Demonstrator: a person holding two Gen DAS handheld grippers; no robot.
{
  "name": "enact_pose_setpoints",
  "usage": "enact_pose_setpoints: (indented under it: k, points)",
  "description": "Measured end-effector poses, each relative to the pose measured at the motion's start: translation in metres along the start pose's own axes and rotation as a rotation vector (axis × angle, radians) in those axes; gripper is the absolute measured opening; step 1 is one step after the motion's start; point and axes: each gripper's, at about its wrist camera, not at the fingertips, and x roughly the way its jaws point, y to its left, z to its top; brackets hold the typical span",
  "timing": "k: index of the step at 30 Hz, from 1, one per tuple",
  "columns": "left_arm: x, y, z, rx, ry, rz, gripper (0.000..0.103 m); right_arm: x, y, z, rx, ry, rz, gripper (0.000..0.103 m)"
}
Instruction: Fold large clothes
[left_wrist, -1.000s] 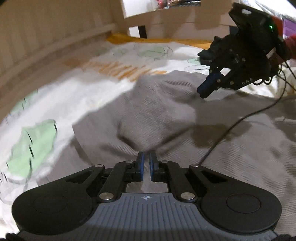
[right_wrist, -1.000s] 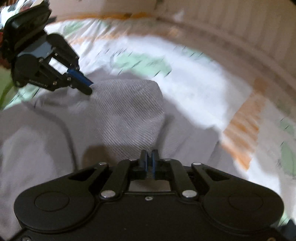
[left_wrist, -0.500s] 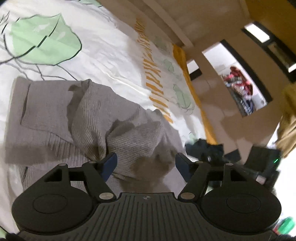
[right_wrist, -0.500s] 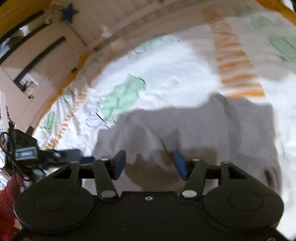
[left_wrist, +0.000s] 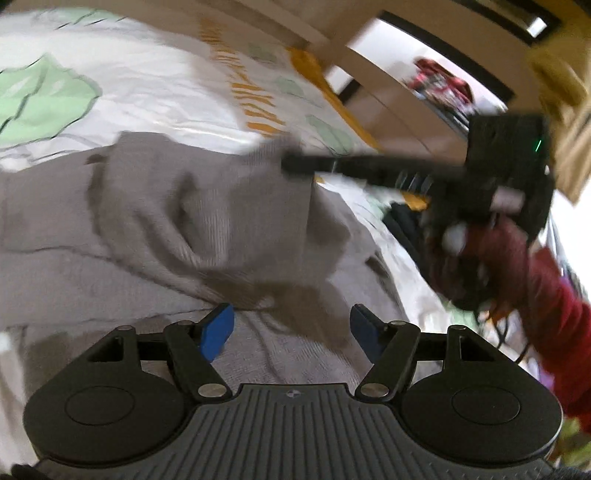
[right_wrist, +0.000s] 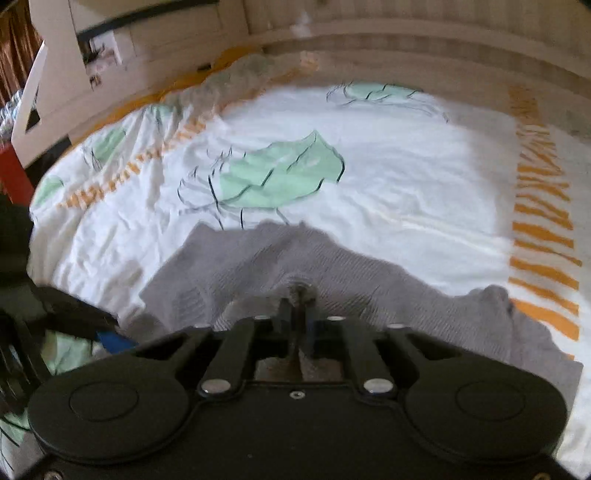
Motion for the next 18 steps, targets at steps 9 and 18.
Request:
enact_pose_setpoints:
  k: [9, 18]
  points:
    - [0.040, 0.007, 0.032, 0.057, -0.033, 0.079, 0.068, -0.065, -0.008, 0.010, -0.012, -0.216, 0.110, 0.013]
    - [0.024, 0.022, 0.066, 0.166, -0.168, 0.240, 0.068, -0.080, 0.004, -0.012, -0.120, -0.249, 0.165, 0.014]
